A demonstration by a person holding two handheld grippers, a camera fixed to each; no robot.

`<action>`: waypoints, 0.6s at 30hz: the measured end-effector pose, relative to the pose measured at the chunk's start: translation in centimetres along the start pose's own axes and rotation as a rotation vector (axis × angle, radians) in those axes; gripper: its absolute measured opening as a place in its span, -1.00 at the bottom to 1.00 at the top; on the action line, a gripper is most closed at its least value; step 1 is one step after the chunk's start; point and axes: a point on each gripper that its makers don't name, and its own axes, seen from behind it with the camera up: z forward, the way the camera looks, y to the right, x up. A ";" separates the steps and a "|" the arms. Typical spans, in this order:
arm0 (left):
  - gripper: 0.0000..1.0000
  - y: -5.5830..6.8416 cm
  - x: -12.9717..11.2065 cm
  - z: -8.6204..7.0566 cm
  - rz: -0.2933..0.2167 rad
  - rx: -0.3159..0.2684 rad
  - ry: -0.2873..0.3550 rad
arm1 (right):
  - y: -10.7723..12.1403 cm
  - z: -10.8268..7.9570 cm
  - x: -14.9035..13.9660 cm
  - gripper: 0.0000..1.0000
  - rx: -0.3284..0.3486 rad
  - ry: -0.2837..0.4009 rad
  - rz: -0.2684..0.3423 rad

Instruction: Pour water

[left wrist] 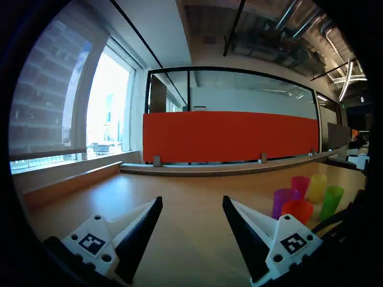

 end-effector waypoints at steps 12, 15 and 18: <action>0.85 0.0 0.0 -0.1 0.000 0.000 0.000 | -0.8 0.0 -0.7 1.00 -0.006 -0.004 -0.016; 0.85 0.0 0.0 -0.1 0.000 0.000 0.000 | -0.7 0.0 -0.8 0.99 -0.008 -0.005 -0.028; 0.85 0.0 0.0 -0.1 0.000 0.000 0.000 | -0.7 0.0 -0.8 0.99 -0.012 -0.005 -0.035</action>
